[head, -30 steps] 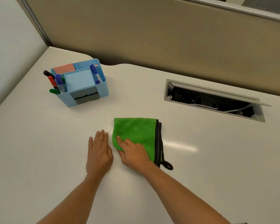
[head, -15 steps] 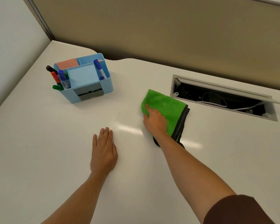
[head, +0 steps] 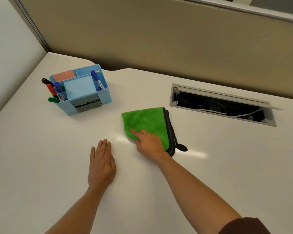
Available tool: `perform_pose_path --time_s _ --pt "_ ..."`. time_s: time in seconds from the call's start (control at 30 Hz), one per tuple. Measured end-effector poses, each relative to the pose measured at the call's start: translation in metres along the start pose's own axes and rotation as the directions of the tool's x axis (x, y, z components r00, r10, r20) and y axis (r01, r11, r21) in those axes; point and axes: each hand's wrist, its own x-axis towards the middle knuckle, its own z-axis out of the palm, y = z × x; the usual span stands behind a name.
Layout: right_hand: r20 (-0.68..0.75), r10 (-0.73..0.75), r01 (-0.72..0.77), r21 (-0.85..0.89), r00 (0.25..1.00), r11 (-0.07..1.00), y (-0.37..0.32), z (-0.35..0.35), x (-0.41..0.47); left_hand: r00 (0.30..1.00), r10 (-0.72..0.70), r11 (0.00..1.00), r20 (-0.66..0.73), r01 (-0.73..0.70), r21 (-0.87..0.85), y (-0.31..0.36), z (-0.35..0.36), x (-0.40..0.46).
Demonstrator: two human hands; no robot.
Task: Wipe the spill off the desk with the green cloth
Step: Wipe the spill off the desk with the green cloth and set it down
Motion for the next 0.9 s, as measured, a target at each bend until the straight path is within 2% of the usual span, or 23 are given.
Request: perform_pose_path --time_s 0.1,0.23,0.4,0.5,0.57,0.63,0.7,0.9 --pt "-0.103 0.216 -0.207 0.088 0.971 0.974 0.054 -0.027 -0.003 1.0 -0.009 1.0 0.01 0.009 0.002 0.0 0.001 0.0" --pt "-0.21 0.437 -0.403 0.188 0.875 0.896 0.129 -0.062 -0.02 1.0 -0.018 1.0 0.02 0.018 0.003 0.001 0.001 0.0" --pt "-0.277 0.656 -0.563 0.349 0.702 0.749 0.201 -0.087 -0.059 1.0 -0.023 1.0 0.021 0.023 0.003 0.002 0.0 0.001" --pt "-0.293 0.753 -0.628 0.42 0.589 0.655 0.219 -0.089 -0.078 0.999 -0.024 1.0 0.025 0.024 0.01 0.003 0.0 0.001" --pt "-0.302 0.774 -0.641 0.436 0.557 0.632 0.218 -0.087 -0.081 0.999 -0.027 0.999 0.026 0.026 0.019 0.003 0.0 0.001" --pt "-0.303 0.778 -0.64 0.446 0.55 0.626 0.207 -0.083 -0.08 0.999 -0.032 0.999 0.03 0.032 0.025 0.003 0.001 0.002" --pt "-0.285 0.764 -0.624 0.448 0.579 0.64 0.188 -0.077 -0.077 0.999 -0.031 0.999 0.035 0.03 0.034 0.003 0.002 0.001" --pt "-0.179 0.517 -0.455 0.299 0.837 0.839 0.09 -0.031 -0.064 0.999 -0.034 0.999 0.04 0.033 0.036 0.003 0.002 0.001"
